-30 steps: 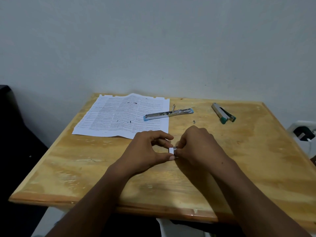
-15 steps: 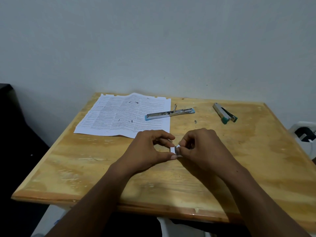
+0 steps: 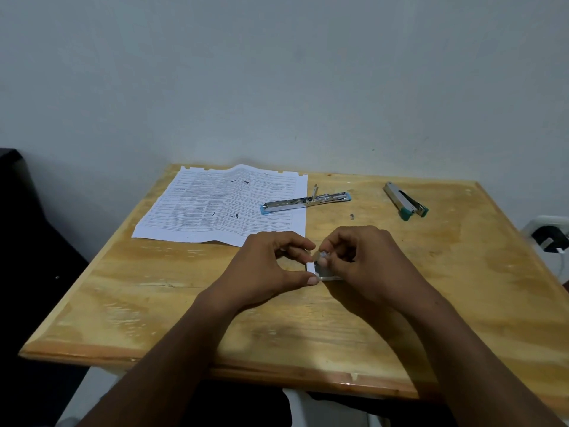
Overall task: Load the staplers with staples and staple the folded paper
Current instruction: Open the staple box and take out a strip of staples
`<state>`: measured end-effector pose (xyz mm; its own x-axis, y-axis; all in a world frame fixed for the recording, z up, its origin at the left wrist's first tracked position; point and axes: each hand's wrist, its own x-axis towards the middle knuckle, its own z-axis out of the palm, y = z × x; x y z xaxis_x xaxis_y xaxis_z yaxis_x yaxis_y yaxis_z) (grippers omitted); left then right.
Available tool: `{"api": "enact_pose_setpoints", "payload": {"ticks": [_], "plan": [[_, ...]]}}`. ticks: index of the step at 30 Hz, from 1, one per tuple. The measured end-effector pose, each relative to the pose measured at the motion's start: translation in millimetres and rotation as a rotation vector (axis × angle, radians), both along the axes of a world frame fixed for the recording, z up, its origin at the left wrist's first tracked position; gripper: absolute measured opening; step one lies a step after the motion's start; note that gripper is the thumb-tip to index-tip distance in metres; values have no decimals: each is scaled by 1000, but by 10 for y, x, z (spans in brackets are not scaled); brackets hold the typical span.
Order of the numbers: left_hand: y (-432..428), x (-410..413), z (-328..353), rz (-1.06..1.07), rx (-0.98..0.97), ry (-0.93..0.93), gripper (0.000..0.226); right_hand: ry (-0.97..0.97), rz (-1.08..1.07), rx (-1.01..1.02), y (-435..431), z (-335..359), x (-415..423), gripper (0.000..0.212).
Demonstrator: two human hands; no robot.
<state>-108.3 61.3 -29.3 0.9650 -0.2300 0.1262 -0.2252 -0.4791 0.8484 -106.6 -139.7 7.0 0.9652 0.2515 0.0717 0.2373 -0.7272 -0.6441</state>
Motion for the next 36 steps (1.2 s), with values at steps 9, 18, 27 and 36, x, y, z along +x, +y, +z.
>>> {"api": "enact_pose_setpoints", "payload": {"ticks": [9,18,27,36], "plan": [[1,5,-2,-8,14,-12,48,-7,35,13,10,-1,2,11],[2,4,7,-7,23,-3,48,-53,0,48,1,-38,-2,9],[0,15,6,-12,13,8,47,-60,22,85,-39,-68,27,5],[-7,-39,107,-9,4,54,47,93,-127,492,-120,83,25,5]]}}
